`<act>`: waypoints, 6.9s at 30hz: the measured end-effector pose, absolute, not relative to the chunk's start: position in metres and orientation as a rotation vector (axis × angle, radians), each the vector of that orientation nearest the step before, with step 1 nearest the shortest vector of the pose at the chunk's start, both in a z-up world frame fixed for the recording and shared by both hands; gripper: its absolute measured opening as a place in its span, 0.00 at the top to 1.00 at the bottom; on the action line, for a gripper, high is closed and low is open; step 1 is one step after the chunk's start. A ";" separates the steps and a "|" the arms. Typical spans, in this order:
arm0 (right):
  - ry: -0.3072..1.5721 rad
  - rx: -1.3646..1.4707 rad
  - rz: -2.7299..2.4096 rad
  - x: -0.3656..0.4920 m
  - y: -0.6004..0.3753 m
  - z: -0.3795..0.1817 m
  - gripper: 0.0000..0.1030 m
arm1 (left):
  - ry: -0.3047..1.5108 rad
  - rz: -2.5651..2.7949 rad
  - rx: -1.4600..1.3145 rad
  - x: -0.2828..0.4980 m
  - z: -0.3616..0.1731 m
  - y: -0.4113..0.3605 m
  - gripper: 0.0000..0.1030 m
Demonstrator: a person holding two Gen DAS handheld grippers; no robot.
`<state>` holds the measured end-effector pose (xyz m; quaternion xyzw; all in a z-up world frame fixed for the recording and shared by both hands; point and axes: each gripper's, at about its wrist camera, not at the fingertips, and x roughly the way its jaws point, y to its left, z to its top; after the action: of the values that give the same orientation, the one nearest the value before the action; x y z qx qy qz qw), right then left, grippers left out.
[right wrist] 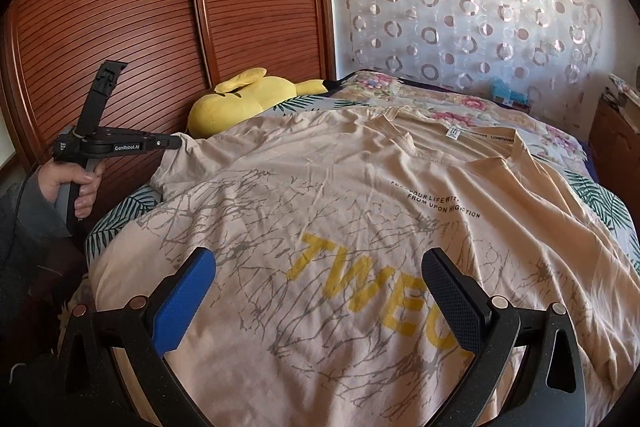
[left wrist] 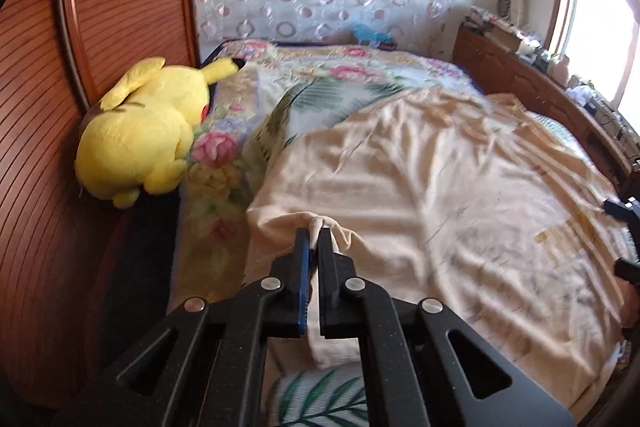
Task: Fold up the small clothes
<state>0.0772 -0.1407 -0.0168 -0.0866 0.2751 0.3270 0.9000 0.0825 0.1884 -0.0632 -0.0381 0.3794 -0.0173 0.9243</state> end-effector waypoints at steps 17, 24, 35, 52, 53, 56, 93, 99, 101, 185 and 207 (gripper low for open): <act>0.562 -0.105 0.602 0.072 -0.172 -0.018 0.00 | 0.637 -0.273 0.071 0.072 0.017 0.060 0.75; 0.565 -0.118 0.612 0.075 -0.168 -0.016 0.00 | 0.635 -0.194 0.038 0.065 0.008 0.080 0.61; 0.548 -0.243 0.754 0.110 -0.117 0.006 0.17 | 0.683 -0.060 -0.104 0.038 -0.033 0.147 0.21; 0.780 -0.307 0.961 0.200 0.032 -0.036 0.72 | 0.721 0.002 -0.118 0.018 -0.063 0.166 0.21; 0.799 -0.295 0.961 0.206 0.037 -0.040 0.72 | 0.724 0.002 -0.118 0.018 -0.064 0.166 0.21; 0.840 -0.253 0.969 0.216 0.045 -0.048 0.72 | 0.731 -0.004 -0.120 0.016 -0.067 0.166 0.21; 0.673 -0.229 0.706 0.213 -0.039 -0.061 0.68 | 0.733 -0.093 -0.097 0.014 -0.065 0.123 0.21; 0.746 -0.269 0.889 0.189 -0.008 -0.095 0.68 | 0.733 -0.090 -0.100 0.011 -0.064 0.120 0.21; 0.774 -0.283 0.909 0.194 -0.003 -0.102 0.68 | 0.734 -0.087 -0.100 0.010 -0.064 0.121 0.21; 0.780 -0.296 0.764 0.220 -0.024 -0.114 0.97 | 0.768 -0.116 -0.109 0.013 -0.080 0.103 0.21; 0.786 -0.286 0.836 0.205 -0.025 -0.114 0.63 | 0.772 -0.139 -0.095 0.017 -0.079 0.090 0.21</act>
<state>0.2047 -0.0249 -0.1140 -0.1349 0.3705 0.3943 0.8301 0.0169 0.0896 -0.0790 -0.0462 0.3761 -0.0677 0.9230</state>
